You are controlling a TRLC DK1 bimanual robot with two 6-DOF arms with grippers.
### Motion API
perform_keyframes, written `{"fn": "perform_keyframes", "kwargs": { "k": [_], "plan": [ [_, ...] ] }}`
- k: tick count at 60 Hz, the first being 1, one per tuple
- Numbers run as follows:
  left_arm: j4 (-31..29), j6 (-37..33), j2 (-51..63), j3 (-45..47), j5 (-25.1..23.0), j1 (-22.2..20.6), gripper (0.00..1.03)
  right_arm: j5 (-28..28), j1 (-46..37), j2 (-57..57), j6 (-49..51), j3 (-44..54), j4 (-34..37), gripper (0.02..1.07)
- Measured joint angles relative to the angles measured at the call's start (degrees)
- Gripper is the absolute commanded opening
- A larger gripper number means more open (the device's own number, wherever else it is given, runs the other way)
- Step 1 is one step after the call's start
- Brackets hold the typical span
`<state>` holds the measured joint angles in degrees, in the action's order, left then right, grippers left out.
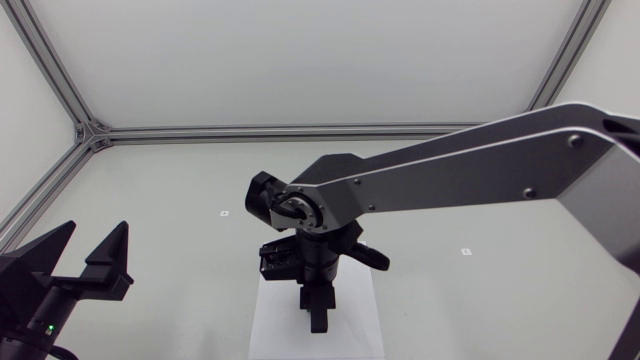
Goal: Pick up the orange 2x2 brick with the right arm and stack it on top of the green 2x2 brick in the center
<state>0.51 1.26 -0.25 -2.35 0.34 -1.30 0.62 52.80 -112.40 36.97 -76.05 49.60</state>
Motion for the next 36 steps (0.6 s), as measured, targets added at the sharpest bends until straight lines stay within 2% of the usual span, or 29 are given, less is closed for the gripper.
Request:
{"fn": "perform_keyframes", "kwargs": {
  "k": [36],
  "plan": [
    [0.0, 0.0, 0.0, 0.0, 0.0, 0.0, 0.99, 0.1, 0.0, -0.9, 0.5, -1.5, 1.2, 0.18]
  ]
}}
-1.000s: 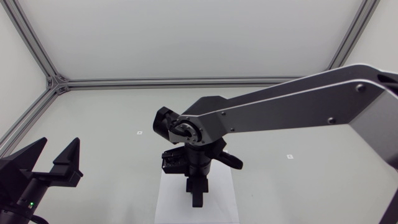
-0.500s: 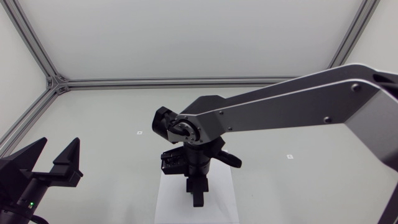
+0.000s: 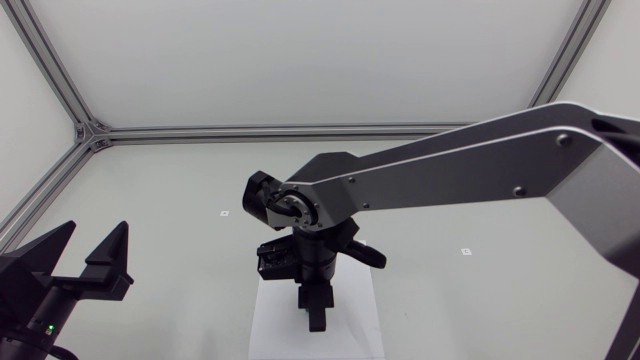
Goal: Pick up the orange 2x2 brick with the right arm and stack it on top of the green 2x2 brick in the center
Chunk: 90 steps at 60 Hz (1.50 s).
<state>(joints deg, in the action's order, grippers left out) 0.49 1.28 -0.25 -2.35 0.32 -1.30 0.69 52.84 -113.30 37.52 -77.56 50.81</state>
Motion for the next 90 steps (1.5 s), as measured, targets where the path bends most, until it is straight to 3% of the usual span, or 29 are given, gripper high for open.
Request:
{"fn": "perform_keyframes", "kwargs": {
  "k": [9, 36, 90],
  "plan": [
    [0.0, 0.0, 0.0, 0.0, 0.0, 0.0, 0.99, 0.2, 0.0, 0.0, -0.4, 0.0, 0.0, 0.19],
    [0.0, 0.0, 0.0, 0.0, 0.0, 0.0, 0.99, 0.4, -0.1, 0.0, -1.1, 0.0, 0.0, 0.39],
    [0.0, 0.0, 0.0, 0.0, 0.0, 0.0, 0.99, 0.8, -0.4, 0.0, -1.1, 0.0, 0.0, 0.49]
  ]
}}
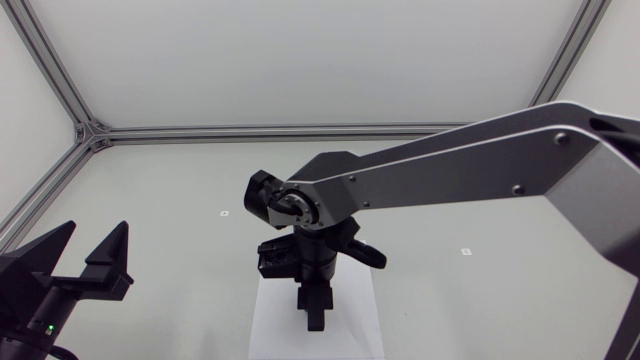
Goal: Pick up the orange 2x2 brick with the right arm and stack it on top of the green 2x2 brick in the center
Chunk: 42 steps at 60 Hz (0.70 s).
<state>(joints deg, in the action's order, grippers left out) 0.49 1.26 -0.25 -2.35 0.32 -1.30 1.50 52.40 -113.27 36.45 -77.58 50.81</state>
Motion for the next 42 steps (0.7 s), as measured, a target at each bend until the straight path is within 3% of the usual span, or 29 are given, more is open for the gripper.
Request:
{"fn": "perform_keyframes", "kwargs": {
  "k": [42],
  "plan": [
    [0.0, 0.0, 0.0, 0.0, 0.0, 0.0, 0.99, 0.0, 0.0, 0.0, 0.0, 0.4, 0.0, 0.54]
  ]
}}
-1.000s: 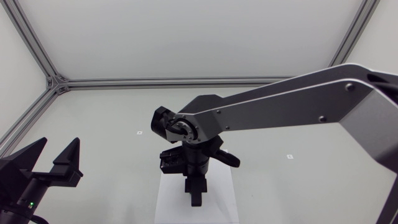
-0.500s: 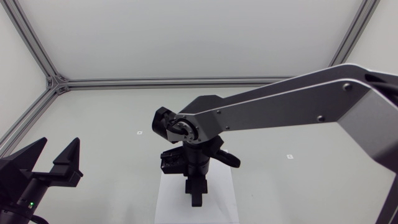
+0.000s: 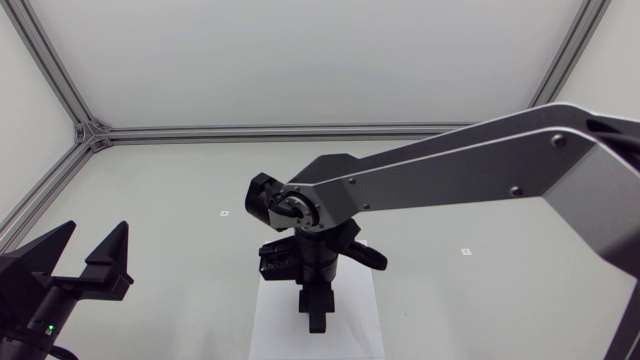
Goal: Pick up the orange 2x2 brick with the right arm and stack it on top of the green 2x2 brick in the center
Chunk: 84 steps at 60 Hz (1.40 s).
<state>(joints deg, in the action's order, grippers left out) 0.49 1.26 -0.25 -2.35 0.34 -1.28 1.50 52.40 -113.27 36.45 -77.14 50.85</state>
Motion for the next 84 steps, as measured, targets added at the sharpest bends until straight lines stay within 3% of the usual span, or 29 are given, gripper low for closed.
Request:
{"fn": "perform_keyframes", "kwargs": {
  "k": [13, 22, 41, 58, 70, 84],
  "plan": [
    [0.0, 0.0, 0.0, 0.0, 0.0, 0.0, 0.99, 0.0, 0.0, 0.0, 0.0, 0.0, 0.0, 0.69],
    [0.0, 0.0, 0.0, 0.0, 0.0, 0.0, 0.99, 0.0, 0.0, 0.0, 0.0, 0.0, 0.0, 1.03],
    [0.0, 0.0, 0.0, 0.0, 0.0, 0.0, 0.99, 0.1, 0.0, 4.1, 0.0, 0.0, 1.6, 1.03],
    [0.0, 0.0, 0.0, 0.0, 0.0, 0.0, 0.99, 0.5, -0.9, 19.6, -2.4, 1.5, 3.2, 1.03],
    [0.0, 0.0, 0.0, 0.0, 0.0, 0.0, 0.99, 0.8, -6.3, 31.2, -5.6, 4.9, 3.8, 1.03],
    [0.0, 0.0, 0.0, 0.0, 0.0, 0.0, 0.99, -0.3, -18.5, 42.2, -9.0, 11.6, 0.0, 1.03]
  ]
}}
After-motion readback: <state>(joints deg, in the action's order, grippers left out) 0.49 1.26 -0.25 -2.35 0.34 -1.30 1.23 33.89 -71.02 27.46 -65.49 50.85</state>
